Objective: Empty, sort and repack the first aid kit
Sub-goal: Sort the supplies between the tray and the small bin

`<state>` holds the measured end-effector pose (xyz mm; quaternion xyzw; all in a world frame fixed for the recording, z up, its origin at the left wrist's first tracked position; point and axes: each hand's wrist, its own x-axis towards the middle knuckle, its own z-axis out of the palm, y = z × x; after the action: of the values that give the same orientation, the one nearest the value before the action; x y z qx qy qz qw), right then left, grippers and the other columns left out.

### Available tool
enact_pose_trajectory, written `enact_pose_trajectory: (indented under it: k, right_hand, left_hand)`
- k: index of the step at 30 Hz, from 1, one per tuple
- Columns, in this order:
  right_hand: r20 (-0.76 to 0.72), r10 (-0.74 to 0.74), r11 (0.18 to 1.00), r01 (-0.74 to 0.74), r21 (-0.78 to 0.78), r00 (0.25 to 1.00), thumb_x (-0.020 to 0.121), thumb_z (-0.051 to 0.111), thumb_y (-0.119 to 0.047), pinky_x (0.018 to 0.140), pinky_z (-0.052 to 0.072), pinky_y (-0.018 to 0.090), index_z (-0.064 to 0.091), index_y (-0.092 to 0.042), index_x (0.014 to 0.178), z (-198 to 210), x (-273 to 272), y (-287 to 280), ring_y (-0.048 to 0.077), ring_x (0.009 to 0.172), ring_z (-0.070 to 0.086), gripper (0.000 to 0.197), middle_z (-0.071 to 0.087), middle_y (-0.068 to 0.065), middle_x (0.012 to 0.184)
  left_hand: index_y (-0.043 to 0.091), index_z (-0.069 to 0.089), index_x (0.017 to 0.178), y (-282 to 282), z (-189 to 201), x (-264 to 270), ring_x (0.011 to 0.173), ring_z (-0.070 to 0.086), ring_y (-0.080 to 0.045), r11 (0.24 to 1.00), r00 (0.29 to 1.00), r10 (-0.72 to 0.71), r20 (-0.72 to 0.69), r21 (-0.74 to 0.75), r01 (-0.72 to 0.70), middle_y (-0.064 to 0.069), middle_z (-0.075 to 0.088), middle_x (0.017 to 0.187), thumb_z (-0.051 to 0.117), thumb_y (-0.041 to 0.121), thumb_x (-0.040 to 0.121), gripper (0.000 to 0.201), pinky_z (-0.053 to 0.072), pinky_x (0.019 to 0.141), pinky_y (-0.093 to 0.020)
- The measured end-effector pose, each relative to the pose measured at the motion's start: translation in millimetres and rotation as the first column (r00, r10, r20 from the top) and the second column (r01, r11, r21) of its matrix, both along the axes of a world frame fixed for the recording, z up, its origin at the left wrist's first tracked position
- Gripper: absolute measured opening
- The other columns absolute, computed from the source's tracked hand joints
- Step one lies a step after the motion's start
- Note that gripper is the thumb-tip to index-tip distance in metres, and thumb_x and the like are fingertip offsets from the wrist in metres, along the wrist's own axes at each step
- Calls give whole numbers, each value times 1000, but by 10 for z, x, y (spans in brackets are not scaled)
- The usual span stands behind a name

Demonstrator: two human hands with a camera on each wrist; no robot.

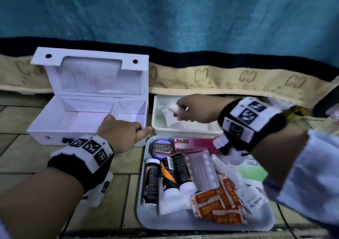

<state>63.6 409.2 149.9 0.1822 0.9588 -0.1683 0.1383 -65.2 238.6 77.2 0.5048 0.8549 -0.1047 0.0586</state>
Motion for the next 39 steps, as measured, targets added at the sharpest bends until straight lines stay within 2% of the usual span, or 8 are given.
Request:
enact_pose_trajectory:
  k: [2,8,12,16,19,32,35,39]
  right_hand:
    - [-15,-58,998,58,-1,998,91,57,-22,75,49,30,64,-11,102,199,204,101,20,75,62,16,70,6,91]
    - [139,-108,990,95,101,984,79,72,-31,61,50,27,60,-27,79,342,841,221,11,63,67,12,66,-6,72]
    - [204,-110,980,71,188,973,79,70,-35,52,32,16,65,-31,97,130,1090,161,-2,61,47,19,54,-14,71]
    - [96,-218,971,207,118,971,75,74,-31,53,37,15,64,-29,101,-58,1243,156,-2,63,52,27,60,-14,74]
    - [35,-248,968,247,37,968,74,77,-28,65,52,26,63,-28,100,-137,1289,115,9,74,62,30,63,-12,80]
    - [-96,-130,983,140,114,987,86,63,-33,55,32,11,63,-23,106,-17,877,107,-3,64,48,23,56,-15,74]
    - [-70,-76,988,85,127,995,92,54,-35,73,40,20,56,-24,121,-24,475,114,12,86,54,32,65,-4,101]
    - [200,1,989,-30,144,980,98,36,-43,98,33,32,41,-29,137,-98,55,19,20,123,46,42,49,1,138]
  left_hand:
    - [25,55,93,6,-21,-8,67,51,-18,1000,1000,-8,-10,9,8,6,55,62,13,57,94,53,21,76,-34]
    - [34,52,118,16,-38,-34,76,58,-15,996,997,-78,-24,-42,76,5,65,87,-12,58,76,80,16,70,-34]
    - [37,49,118,9,10,11,76,57,-14,999,998,-51,-32,-18,50,8,61,79,3,51,92,54,20,74,-33]
    - [44,26,139,-6,44,29,78,48,-10,990,990,-117,-83,-92,109,15,47,84,10,36,100,42,22,77,-31]
    - [44,34,133,-3,76,66,77,47,-8,992,993,-86,-81,-95,78,18,36,65,13,38,102,38,28,86,-31]
    - [46,24,140,-6,114,75,82,51,-10,984,995,-76,-70,-169,63,15,39,72,12,33,102,41,26,83,-31]
    - [42,7,147,-18,118,80,93,55,-13,971,981,-139,-137,-214,107,12,49,103,15,26,102,48,27,81,-32]
    - [38,-2,148,-19,90,49,101,56,-17,954,965,-195,-178,-262,144,9,47,121,18,21,101,54,26,78,-34]
